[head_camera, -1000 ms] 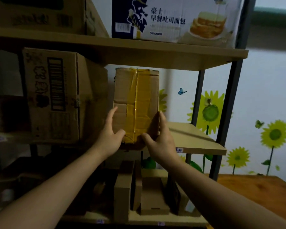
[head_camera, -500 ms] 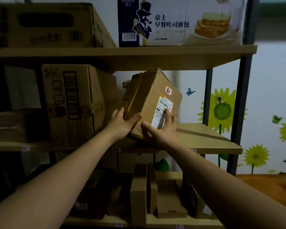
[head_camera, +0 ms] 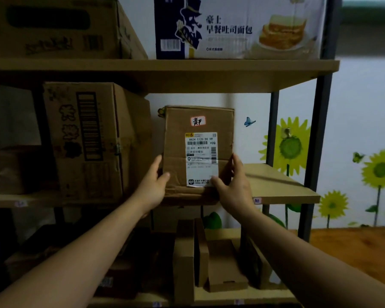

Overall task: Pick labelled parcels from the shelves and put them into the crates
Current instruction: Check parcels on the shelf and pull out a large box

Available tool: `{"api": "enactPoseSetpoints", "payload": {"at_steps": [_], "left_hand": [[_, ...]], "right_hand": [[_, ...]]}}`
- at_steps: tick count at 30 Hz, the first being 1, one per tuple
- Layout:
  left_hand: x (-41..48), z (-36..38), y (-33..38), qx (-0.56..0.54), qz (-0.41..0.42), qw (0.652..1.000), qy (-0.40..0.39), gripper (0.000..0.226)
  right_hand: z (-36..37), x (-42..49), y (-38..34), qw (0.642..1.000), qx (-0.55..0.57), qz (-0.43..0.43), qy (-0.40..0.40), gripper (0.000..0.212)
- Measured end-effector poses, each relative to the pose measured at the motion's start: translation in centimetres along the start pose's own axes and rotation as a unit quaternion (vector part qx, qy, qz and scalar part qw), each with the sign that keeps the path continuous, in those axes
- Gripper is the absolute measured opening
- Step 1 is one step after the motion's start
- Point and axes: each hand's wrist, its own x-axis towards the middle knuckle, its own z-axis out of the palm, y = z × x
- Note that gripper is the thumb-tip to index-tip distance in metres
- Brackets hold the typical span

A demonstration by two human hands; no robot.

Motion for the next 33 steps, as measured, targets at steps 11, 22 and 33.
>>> {"api": "enactPoseSetpoints", "payload": {"at_steps": [11, 22, 33], "left_hand": [[-0.7, 1.4, 5.2, 0.116, 0.127, 0.980, 0.104, 0.036], [3.7, 2.8, 5.3, 0.246, 0.021, 0.969, -0.026, 0.058], [-2.7, -8.5, 10.3, 0.392, 0.208, 0.878, 0.178, 0.058]], "right_hand": [[-1.7, 2.5, -3.5, 0.997, -0.044, -0.063, -0.006, 0.082], [-0.9, 6.8, -0.5, 0.985, -0.161, 0.027, -0.053, 0.070], [4.9, 5.1, -8.2, 0.905, -0.363, -0.210, -0.063, 0.071]]}}
